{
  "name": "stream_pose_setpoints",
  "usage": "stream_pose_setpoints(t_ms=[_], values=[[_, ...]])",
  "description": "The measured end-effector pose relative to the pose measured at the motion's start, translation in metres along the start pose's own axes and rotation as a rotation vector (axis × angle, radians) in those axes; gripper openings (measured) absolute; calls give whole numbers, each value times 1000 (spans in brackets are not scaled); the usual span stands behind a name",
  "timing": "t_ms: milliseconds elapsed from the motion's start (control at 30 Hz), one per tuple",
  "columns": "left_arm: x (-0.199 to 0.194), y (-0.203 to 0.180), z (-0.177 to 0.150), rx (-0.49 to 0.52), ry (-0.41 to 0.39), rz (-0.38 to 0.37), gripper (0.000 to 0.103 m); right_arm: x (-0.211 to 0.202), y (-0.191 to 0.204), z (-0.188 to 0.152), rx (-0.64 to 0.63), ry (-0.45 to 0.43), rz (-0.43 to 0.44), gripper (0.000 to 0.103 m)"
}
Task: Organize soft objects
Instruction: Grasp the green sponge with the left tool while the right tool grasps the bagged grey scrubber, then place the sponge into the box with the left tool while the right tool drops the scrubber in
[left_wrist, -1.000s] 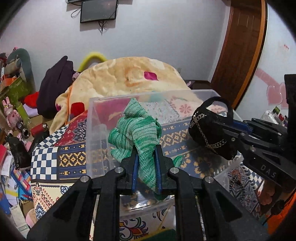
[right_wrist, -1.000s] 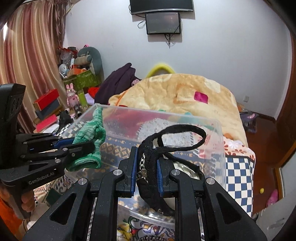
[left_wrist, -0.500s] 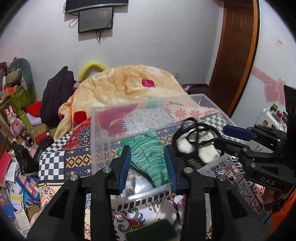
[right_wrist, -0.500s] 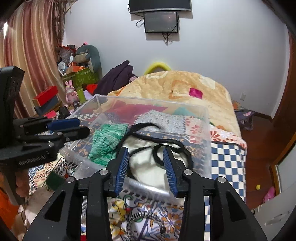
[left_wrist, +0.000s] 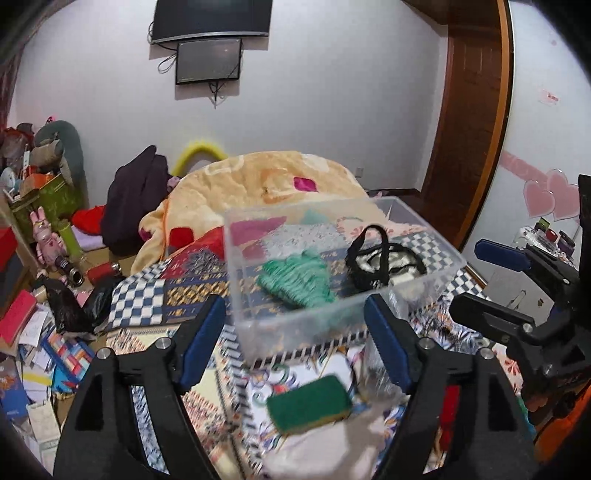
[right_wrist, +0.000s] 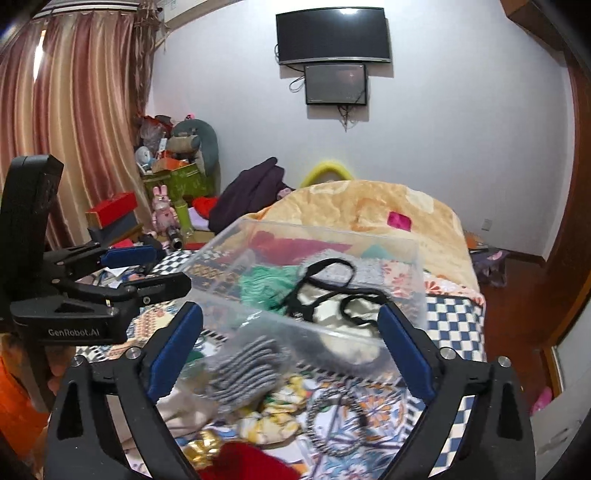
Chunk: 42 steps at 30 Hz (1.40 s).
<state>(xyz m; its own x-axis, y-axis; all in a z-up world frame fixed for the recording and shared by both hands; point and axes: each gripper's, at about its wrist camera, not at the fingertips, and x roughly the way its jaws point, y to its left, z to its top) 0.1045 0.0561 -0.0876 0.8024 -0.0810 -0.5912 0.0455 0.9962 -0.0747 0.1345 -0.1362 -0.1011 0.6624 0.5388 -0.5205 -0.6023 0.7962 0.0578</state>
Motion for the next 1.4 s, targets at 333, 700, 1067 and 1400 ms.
stream_pose_setpoints(t_ms=[333,700,1067,1400], values=[[4,19,-40,-41,102,22,80,43,8,-30,80,149,52,96],[24,-1,-58,-12,157,-23,80,58,-1,-41,150,218,124,63],[34,-9,-66,-14,176,-69,64,41,-1,-44,141,185,127,30],[8,-10,-53,-30,113,-81,62,3,1,-27,102,78,97,30]])
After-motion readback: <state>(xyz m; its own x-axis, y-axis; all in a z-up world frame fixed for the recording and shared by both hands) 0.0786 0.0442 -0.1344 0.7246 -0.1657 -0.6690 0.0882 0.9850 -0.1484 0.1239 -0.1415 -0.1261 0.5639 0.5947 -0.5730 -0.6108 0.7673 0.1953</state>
